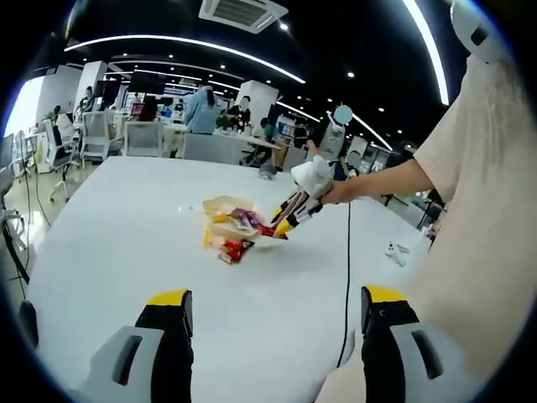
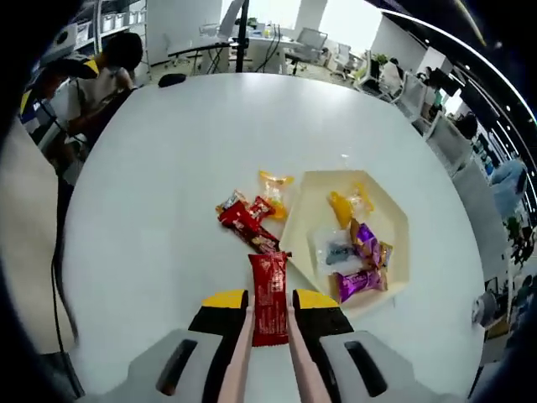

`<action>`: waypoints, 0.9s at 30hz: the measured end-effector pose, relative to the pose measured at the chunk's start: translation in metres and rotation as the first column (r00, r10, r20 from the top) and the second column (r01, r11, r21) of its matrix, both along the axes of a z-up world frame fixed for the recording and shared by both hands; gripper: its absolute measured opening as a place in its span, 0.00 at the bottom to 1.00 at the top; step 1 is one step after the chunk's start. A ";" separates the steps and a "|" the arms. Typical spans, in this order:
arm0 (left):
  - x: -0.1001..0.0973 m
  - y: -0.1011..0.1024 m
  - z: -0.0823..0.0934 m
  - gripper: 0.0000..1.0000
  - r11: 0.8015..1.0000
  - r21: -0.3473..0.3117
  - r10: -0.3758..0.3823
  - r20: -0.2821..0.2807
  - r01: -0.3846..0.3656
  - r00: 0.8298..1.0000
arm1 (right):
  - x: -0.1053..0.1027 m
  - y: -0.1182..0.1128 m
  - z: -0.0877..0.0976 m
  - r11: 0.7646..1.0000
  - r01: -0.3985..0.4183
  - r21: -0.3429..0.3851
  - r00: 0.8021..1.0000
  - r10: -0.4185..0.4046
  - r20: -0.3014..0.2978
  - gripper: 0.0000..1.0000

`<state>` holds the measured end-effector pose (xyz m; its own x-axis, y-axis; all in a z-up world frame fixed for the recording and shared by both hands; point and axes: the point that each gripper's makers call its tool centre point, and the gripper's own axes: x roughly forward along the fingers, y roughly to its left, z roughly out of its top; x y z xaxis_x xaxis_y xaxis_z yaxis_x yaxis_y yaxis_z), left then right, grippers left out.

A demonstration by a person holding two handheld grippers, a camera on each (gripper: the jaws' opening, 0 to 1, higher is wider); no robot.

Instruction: Place the target food into the container with the food tongs after gripping and lifting it, then release it inside without dropping or visibly crushing the food.

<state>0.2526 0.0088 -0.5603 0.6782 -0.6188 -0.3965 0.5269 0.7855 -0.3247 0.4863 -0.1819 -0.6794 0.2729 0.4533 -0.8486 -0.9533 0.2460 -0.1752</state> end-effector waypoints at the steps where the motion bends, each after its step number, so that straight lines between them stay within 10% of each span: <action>1: 0.000 0.000 0.000 0.82 1.000 0.000 0.000 0.002 0.000 1.000 | 0.002 0.001 0.001 1.000 0.000 0.002 1.000 0.000 0.007 0.20; 27: -0.006 0.014 0.003 0.83 0.999 0.001 0.051 0.016 -0.051 0.999 | 0.054 0.034 0.038 0.999 -0.010 0.031 0.991 0.006 0.133 0.20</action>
